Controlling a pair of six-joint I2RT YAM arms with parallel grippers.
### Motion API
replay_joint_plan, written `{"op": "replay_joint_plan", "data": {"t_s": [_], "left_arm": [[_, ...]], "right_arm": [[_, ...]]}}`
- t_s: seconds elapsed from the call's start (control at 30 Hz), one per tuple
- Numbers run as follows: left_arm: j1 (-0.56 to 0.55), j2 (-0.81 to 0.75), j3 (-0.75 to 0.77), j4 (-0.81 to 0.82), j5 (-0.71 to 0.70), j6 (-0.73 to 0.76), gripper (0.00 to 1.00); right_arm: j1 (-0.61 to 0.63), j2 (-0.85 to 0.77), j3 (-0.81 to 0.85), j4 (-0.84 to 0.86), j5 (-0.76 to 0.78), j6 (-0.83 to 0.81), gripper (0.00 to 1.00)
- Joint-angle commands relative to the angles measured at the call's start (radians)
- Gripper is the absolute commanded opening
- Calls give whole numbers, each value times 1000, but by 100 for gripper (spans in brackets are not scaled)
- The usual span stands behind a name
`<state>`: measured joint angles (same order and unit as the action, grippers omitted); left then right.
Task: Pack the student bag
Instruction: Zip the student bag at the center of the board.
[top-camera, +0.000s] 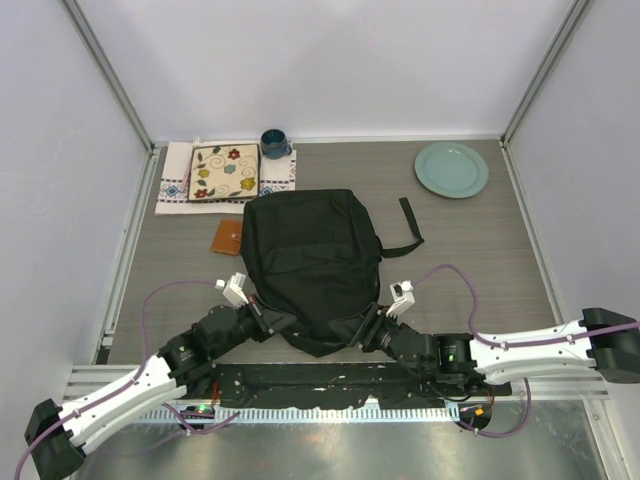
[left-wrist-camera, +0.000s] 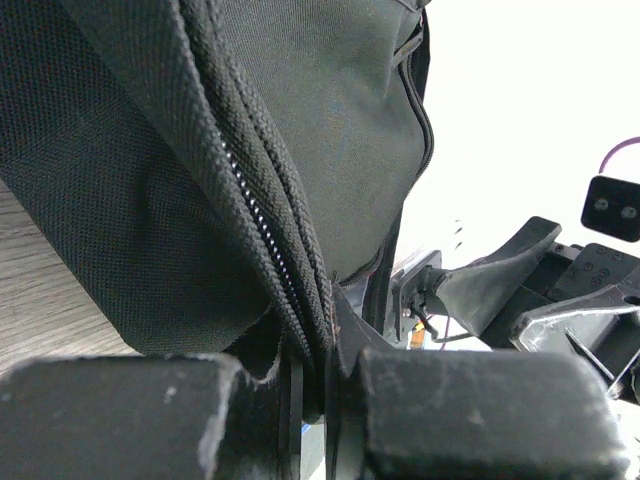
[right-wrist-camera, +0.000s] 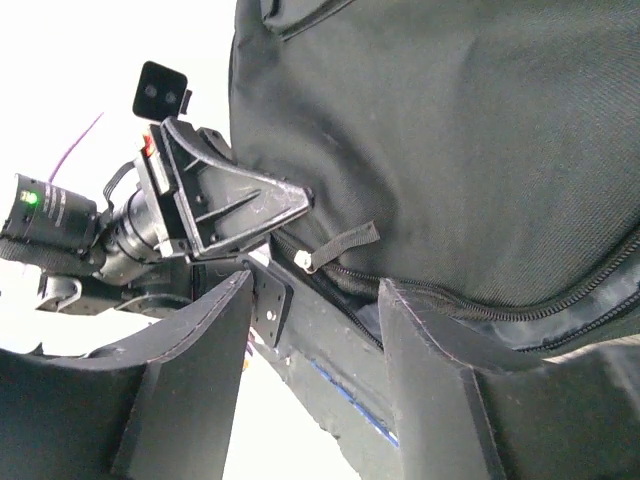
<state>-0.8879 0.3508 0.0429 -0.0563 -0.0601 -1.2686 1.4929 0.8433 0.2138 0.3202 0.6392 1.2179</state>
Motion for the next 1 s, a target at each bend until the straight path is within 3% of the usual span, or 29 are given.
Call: {"op": "replay_joint_plan", "data": {"t_s": [0.0,0.2,0.4,0.73,0.97], "left_arm": [[-5,-4,-103,127,-53,43,0],[-8,1,-104,142,-55,41,0],[-9,-4,-104,141,-55,44,0],[-11,-7,-104,139,-73,44,0],[-13,-10,-104,139,-83,43,0]], "right_arm": [[-8,48,38,2,117,54,59],[-25,246,55,182,73,111,61],[-124,440,68,445,-102,106,61],[-146,619,124,586,-249,176,61],[-117,720,136,675,-256,227,59]]}}
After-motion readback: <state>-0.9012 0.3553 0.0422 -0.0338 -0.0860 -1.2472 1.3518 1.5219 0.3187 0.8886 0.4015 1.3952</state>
